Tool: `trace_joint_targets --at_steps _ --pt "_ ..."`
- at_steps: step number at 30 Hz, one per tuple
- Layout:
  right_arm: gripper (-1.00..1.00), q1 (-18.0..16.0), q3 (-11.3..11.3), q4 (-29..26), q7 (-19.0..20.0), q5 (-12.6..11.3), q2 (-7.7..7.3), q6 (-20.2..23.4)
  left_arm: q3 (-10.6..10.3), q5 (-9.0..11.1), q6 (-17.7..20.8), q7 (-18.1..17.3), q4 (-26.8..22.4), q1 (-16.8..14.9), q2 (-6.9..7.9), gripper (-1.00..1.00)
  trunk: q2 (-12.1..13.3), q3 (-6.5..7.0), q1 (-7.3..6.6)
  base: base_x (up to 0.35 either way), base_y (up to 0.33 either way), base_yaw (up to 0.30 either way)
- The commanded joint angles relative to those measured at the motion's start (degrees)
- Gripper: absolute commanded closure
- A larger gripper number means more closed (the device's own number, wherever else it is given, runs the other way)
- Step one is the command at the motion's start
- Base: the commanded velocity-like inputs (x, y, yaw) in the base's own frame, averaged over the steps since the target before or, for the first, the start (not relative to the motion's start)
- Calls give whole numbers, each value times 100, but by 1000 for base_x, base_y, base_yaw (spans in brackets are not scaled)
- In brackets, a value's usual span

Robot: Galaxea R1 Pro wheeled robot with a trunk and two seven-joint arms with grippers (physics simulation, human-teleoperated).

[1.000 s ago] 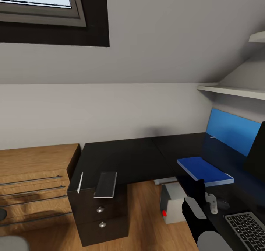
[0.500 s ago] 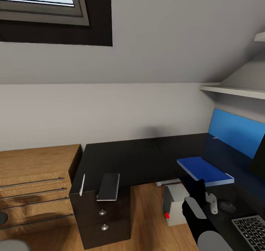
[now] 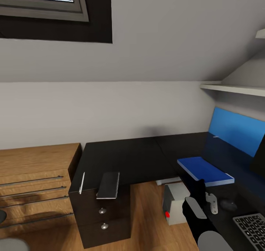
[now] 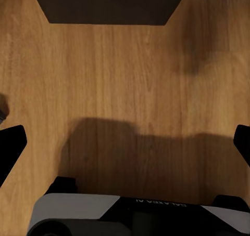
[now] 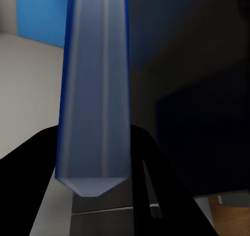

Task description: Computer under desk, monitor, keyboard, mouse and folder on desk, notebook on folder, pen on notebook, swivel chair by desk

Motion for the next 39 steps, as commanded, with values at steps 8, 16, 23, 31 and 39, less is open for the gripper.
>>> trace_joint_targets --at_steps 8,16,23,31,39 --pt "100 -3 -11 -3 3 -18 3 -6 -10 60 10 71 -7 -1 -1 -100 -326 -150 177 0 0 0" --pt "100 -3 -11 2 -9 -18 4 6 -7 61 10 78 -4 -1 -2 -100 -647 -293 353 0 0 0" --pt "100 -3 -5 0 -23 -18 1 13 -2 55 10 80 -2 -1 -2 -100 -928 -419 506 0 0 0" --pt "100 -3 -3 3 -29 -23 1 19 -5 60 10 81 -2 -1 -2 -100 -1249 -563 682 0 0 0" --pt "100 -3 -3 3 -33 -26 1 20 -10 61 10 81 30 -1 -5 -100 -1569 -706 858 0 0 0"
